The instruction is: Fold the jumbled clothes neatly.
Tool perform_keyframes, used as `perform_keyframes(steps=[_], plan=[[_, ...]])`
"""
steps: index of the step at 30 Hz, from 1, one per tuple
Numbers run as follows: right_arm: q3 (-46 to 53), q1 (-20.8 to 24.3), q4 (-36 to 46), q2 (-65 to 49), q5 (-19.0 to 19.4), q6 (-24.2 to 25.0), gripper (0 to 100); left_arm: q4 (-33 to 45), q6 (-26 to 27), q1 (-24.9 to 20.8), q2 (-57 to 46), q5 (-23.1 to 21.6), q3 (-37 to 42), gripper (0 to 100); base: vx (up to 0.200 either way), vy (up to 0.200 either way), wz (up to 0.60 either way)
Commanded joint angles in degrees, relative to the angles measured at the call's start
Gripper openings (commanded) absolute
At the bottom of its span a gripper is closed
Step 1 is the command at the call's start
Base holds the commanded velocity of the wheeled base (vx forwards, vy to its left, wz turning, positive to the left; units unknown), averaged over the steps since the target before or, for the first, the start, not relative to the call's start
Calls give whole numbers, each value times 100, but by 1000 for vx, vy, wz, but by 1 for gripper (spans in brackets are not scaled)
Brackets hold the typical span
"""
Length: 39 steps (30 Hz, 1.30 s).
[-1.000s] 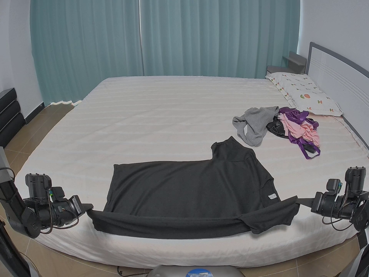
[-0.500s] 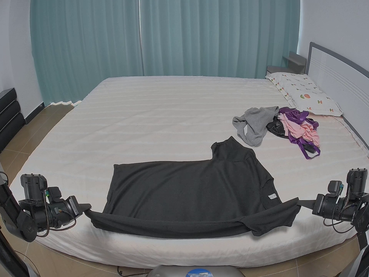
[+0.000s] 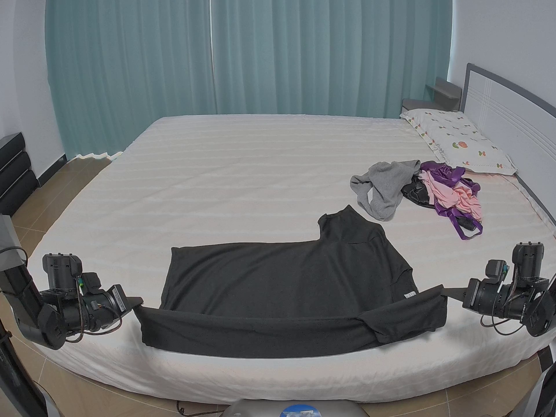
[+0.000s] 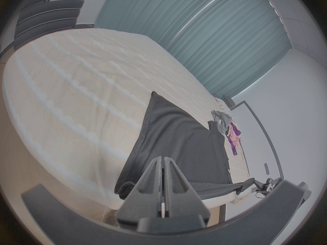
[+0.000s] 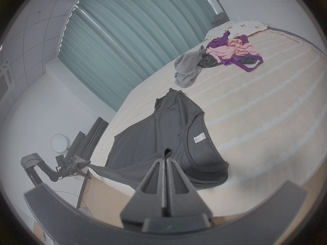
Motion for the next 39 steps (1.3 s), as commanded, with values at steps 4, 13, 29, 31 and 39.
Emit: perform_keyframes(steps=[4,13,29,31,39], plan=[[-573,64,6,767,0,2,0,2,-5,-54,709,4,-498,0,0,0,0],[-1047,143,6,1356,-149,2,0,-33,-5,-63,1263,4,-884,0,0,0,0],[-1592,160,15,2050,-158,28,0,-51,-14,-107,1649,21,-1306,0,0,0,0],[-1645,160,15,2129,-158,28,0,-51,-14,-125,1711,30,-1332,0,0,0,0],[-1768,169,15,2323,-149,37,0,-68,-14,-177,1913,250,-1464,0,0,0,0]])
